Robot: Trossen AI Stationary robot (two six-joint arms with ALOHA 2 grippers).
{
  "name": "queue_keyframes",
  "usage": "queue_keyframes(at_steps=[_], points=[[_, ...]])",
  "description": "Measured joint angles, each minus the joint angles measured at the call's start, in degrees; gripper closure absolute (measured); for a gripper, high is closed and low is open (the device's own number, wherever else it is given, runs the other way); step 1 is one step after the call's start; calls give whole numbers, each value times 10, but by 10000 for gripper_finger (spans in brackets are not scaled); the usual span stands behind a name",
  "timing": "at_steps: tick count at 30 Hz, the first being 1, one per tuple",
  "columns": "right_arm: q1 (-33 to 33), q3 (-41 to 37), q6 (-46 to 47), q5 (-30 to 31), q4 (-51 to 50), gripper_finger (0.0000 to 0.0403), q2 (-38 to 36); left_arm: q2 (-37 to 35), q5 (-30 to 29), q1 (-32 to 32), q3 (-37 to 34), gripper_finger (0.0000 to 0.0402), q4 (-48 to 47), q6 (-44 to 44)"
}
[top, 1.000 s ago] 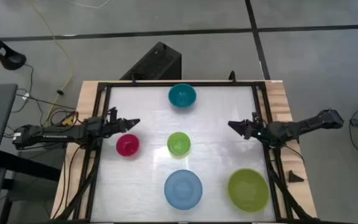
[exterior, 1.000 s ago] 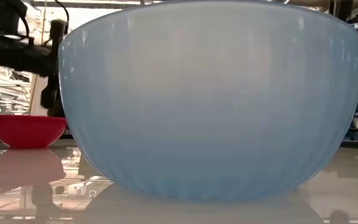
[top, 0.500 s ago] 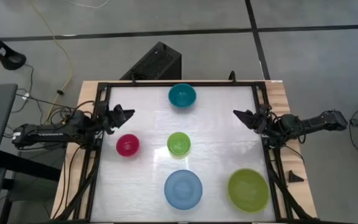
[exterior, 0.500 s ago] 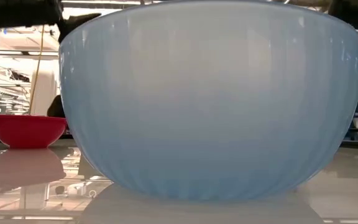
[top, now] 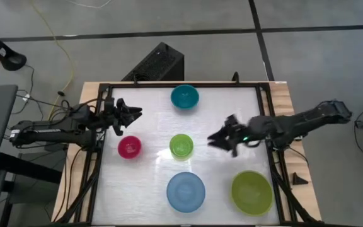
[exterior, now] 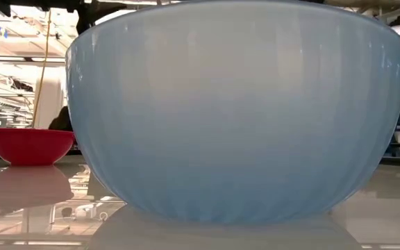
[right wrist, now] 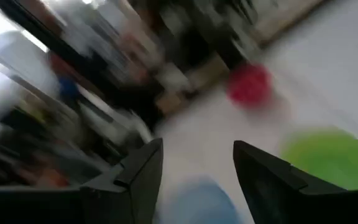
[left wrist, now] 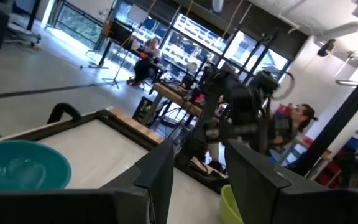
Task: Nest bowls inside each other
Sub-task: Stack the light blue bowl on the green bowl
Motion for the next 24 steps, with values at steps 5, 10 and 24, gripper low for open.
queue_keyframes(at_steps=[5, 10, 24], points=[[25, 62, -19, -26, -77, 173, 89, 0, -1, 0, 0, 269, -2, -8], [51, 64, 5, -65, -93, 173, 152, 0, -8, 0, 0, 269, 0, -22], [62, 65, 84, -82, -19, 173, 309, 0, 16, 0, 0, 269, 12, -10]])
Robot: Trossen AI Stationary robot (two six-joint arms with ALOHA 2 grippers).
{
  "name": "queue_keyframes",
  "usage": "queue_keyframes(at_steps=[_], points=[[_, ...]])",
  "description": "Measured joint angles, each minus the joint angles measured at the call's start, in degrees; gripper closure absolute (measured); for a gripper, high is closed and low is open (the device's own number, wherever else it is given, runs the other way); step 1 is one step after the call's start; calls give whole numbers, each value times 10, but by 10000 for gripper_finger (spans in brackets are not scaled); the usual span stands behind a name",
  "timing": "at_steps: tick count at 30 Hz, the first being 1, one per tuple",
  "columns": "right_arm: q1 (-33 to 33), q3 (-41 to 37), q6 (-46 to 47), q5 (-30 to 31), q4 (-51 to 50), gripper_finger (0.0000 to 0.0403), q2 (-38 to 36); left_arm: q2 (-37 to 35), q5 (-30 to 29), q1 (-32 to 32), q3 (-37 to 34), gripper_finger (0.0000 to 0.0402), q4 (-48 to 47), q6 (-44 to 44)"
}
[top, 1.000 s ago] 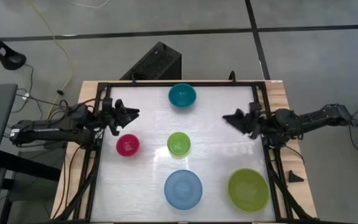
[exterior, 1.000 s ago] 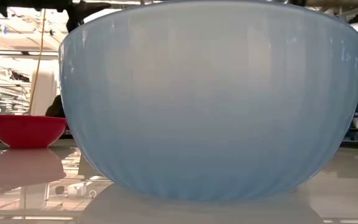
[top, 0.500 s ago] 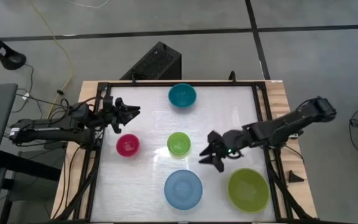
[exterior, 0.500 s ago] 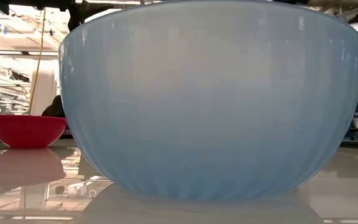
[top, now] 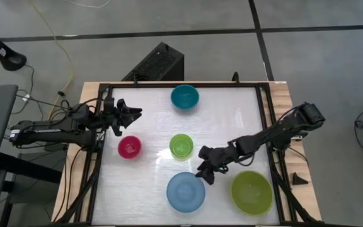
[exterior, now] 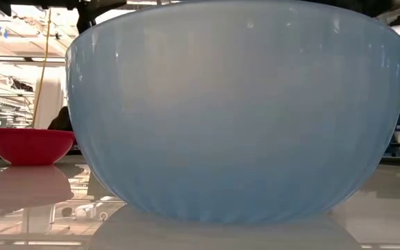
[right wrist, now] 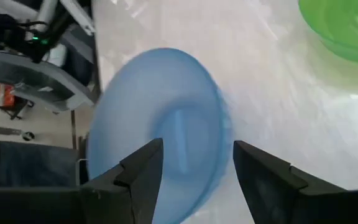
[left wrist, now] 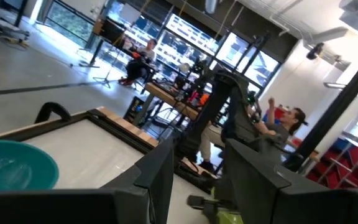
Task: Nest bowls inside each other
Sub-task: Stack the light blue bowl on the green bowl
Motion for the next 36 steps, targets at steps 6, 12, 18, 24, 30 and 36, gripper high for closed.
queue_keyframes(at_steps=[6, 12, 18, 24, 30, 36], points=[[-10, -1, 10, -44, 15, 173, 55, 0, 14, 0, 0, 269, 0, 0], [-8, 0, 28, -71, 54, 173, 89, 0, 29, 0, 0, 269, -1, -1], [-11, 0, 36, -82, 55, 215, 97, 0, 29, 0, 0, 269, -1, -3], [-29, 0, 14, -102, 54, 359, 97, 0, 29, 0, 0, 269, -1, -3], [-55, -1, -5, -118, 58, 373, 83, 0, 29, 0, 0, 269, -1, -3], [-86, -1, -41, -124, 7, 373, 11, 0, 29, 0, 0, 269, -1, -5]])
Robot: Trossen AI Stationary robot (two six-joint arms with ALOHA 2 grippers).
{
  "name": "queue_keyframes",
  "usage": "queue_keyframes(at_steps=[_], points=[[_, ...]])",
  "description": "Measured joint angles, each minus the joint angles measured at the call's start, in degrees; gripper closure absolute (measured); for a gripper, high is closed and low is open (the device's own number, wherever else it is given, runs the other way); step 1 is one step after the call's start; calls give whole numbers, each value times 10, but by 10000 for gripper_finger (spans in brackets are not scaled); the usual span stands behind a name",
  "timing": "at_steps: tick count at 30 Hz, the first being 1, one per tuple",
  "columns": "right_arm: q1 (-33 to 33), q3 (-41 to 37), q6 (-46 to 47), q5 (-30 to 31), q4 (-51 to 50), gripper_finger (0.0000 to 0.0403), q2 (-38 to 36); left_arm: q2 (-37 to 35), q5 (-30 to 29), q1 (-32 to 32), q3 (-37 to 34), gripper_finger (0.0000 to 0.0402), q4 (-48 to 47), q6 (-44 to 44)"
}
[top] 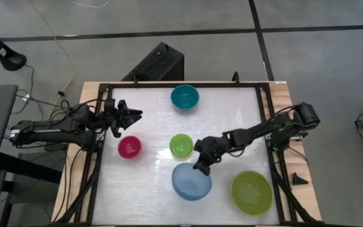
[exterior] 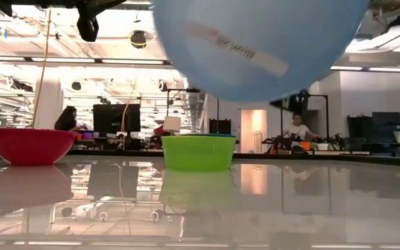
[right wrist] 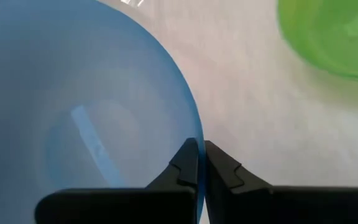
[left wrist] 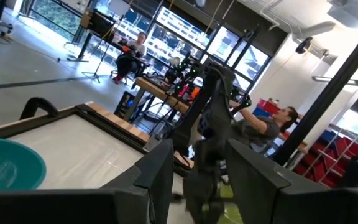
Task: Nest bowls inside each other
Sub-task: Stack the light blue bowl on the green bowl
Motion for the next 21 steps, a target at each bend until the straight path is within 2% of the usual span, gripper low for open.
queue_keyframes(at_steps=[6, 10, 16, 21], points=[[-7, 0, -17, 26, -190, 373, -129, 0, 5, 0, 0, 269, -3, -3], [27, 0, 10, 76, -326, 373, -222, 0, 5, 0, 0, 269, -13, -3], [139, 0, 131, 172, -489, 373, -313, 0, 5, 0, 0, 269, -17, -3], [250, 0, 243, 221, -568, 373, -320, 0, 3, 0, 0, 269, -17, -3]])
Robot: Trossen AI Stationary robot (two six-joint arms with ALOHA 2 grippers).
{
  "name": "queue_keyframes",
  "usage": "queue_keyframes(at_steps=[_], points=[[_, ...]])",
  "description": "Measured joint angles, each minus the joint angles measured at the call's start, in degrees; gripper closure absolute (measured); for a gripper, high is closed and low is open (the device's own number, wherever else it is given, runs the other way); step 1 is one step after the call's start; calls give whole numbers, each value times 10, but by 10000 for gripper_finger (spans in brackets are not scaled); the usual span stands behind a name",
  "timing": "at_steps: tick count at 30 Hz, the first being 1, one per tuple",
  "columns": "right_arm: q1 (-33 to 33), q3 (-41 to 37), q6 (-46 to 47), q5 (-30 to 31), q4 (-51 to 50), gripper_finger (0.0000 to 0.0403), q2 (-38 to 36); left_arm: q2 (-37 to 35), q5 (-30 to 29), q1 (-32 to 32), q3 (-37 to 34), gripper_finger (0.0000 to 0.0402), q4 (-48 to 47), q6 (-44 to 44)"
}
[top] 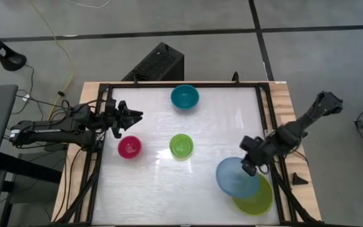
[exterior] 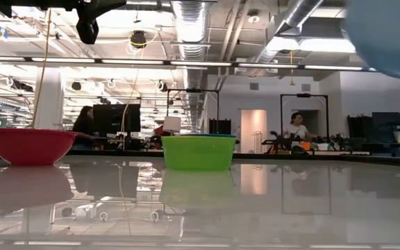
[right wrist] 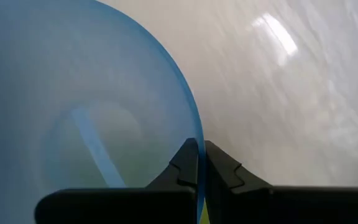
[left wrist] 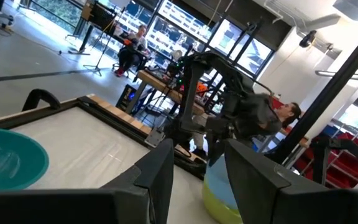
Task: Nest bowls inside each other
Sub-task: Stack the light blue bowl on the green bowl
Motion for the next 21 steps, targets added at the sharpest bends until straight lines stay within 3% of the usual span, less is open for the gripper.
queue_keyframes(at_steps=[14, 21], points=[[286, 0, 357, 81, -85, 373, 72, 0, -7, 0, 0, 269, 1, -6], [357, 0, 464, 90, -67, 373, 129, 0, -15, 0, 0, 269, 3, -7]])
